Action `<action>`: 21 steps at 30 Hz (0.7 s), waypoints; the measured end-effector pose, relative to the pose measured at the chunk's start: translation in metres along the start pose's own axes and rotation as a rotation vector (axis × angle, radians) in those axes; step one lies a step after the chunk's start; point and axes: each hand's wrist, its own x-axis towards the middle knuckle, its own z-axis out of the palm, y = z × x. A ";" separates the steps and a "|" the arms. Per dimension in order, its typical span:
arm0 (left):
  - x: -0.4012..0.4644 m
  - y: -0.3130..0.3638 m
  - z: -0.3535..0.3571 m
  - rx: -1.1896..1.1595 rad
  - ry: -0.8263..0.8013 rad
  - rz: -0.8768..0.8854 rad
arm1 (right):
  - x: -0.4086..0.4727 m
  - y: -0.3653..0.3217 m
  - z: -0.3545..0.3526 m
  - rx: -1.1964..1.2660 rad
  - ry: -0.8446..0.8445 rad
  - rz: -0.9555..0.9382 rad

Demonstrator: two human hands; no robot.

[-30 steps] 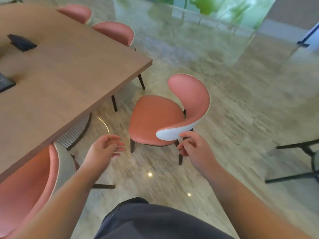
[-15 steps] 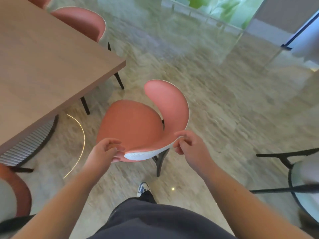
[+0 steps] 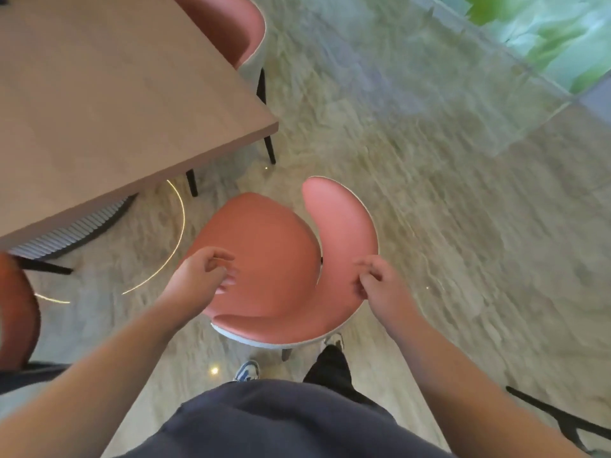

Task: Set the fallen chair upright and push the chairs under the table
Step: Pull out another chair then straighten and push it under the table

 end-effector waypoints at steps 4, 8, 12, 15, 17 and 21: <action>0.005 0.006 0.004 -0.039 0.177 -0.084 | 0.079 -0.002 -0.007 -0.091 -0.122 -0.027; 0.013 0.004 0.032 -0.096 0.317 -0.182 | 0.164 -0.003 0.002 -0.164 -0.301 -0.108; 0.020 0.001 0.088 -0.083 0.428 -0.311 | 0.239 -0.007 0.000 -0.316 -0.474 -0.191; 0.022 -0.005 0.120 -0.057 0.485 -0.403 | 0.279 -0.008 -0.001 -0.395 -0.498 -0.210; 0.021 -0.011 0.134 -0.024 0.510 -0.489 | 0.300 -0.009 0.003 -0.449 -0.494 -0.246; 0.017 -0.033 0.156 0.039 0.616 -0.643 | 0.335 -0.006 0.013 -0.593 -0.468 -0.286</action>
